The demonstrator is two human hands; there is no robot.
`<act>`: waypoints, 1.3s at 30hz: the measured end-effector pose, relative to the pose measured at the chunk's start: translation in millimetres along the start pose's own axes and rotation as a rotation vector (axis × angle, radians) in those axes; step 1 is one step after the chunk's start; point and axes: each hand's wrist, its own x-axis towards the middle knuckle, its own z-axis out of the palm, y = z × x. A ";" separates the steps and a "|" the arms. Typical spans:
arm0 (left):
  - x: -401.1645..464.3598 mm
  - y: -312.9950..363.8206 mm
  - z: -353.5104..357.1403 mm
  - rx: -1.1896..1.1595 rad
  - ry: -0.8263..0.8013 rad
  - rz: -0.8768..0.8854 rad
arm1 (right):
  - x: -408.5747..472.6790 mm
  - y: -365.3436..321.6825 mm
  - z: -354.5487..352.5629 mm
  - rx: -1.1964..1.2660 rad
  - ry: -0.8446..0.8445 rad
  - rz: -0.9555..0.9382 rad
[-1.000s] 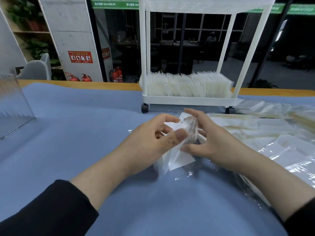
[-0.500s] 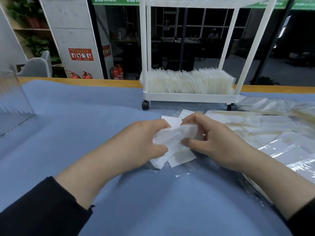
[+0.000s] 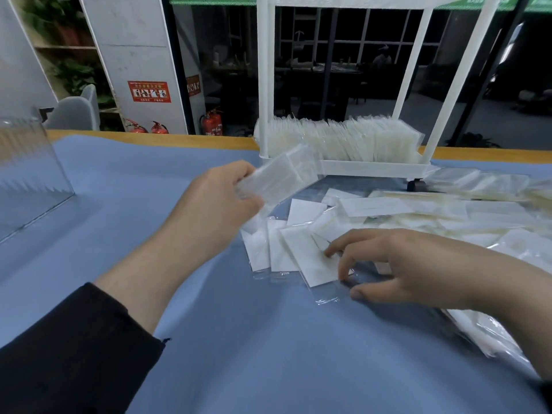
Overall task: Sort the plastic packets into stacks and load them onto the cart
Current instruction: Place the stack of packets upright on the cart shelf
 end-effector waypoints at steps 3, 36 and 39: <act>-0.2 0.7 0.7 -0.004 -0.003 0.008 | 2.4 -2.0 4.4 -0.057 0.022 -0.042; -4.6 3.7 6.0 -0.045 -0.074 0.031 | 11.5 -23.2 18.1 -0.040 0.168 -0.012; -4.8 3.7 5.8 -0.052 -0.076 0.032 | 4.4 -28.3 10.6 -0.049 0.105 -0.017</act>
